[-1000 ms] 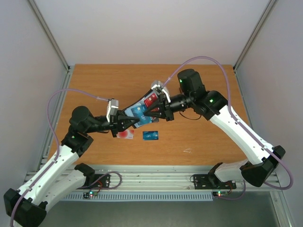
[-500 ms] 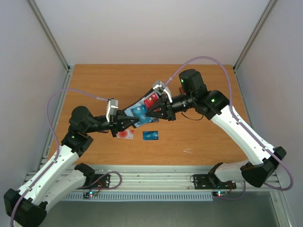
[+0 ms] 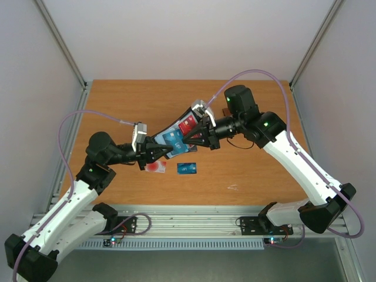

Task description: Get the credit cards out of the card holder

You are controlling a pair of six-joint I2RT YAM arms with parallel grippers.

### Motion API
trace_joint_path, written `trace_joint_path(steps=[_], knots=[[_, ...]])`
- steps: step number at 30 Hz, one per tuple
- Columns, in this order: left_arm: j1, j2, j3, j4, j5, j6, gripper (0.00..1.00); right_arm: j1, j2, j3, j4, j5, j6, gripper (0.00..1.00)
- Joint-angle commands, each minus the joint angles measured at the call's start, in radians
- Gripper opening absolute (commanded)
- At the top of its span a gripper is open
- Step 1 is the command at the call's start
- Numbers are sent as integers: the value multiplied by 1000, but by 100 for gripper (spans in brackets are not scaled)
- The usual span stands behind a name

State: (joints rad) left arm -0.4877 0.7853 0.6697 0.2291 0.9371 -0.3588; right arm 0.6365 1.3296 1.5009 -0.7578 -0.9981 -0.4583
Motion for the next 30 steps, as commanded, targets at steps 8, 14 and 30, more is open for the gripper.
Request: trace_joint_path(steps=[8, 14, 30], knots=[[1, -7, 3, 59, 7, 21, 9, -19, -30, 39, -59, 38, -52, 1], [1, -19, -5, 53, -5, 24, 0, -58, -34, 63, -145, 82, -101, 1], [5, -54, -31, -184, -554, 31, 0, -136, 18, 207, -486, 255, -259, 1]])
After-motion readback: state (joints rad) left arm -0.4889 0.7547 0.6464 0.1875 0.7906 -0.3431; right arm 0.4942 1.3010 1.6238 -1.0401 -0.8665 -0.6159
